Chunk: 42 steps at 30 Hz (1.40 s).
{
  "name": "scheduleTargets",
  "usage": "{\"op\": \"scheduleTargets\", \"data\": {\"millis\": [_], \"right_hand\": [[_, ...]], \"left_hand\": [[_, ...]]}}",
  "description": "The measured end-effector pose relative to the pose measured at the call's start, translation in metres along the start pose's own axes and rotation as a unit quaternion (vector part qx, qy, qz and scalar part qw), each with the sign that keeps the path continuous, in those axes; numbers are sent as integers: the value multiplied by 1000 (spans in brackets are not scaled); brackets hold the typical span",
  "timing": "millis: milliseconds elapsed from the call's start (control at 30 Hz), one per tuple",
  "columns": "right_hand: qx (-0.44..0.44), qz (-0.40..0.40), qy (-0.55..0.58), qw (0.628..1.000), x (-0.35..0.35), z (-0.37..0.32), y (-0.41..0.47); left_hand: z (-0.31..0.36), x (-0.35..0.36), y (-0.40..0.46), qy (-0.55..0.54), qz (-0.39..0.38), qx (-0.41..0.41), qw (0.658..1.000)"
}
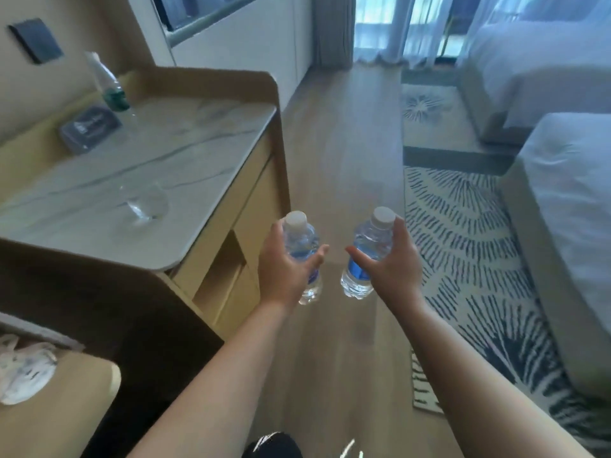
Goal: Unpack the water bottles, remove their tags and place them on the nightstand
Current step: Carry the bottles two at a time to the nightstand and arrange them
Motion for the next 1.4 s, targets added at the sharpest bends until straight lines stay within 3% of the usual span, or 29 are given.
{"op": "scheduleTargets", "data": {"millis": [267,567,867,1400], "right_hand": [[56,63,-28,996,-12,55,109],[87,117,-36,989,15,71,296],[126,161,-37,978,16,102,456],[141,179,-30,973,-39,244,808]], "left_hand": [[-12,121,97,-17,-83,30,996],[-29,241,279,-21,-160,90,983],[-34,355,425,-37,-196,98,975],[1,675,649,-60,-234,148,959]]}}
Point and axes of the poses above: each hand's wrist, its own y-axis towards the middle knuckle, its own x-axis out of the palm, z = x × y, the point moved 6 cm from there along y, towards the middle knuckle, and after that the axes turned 5 degrees about x, right-handed, at the moved point
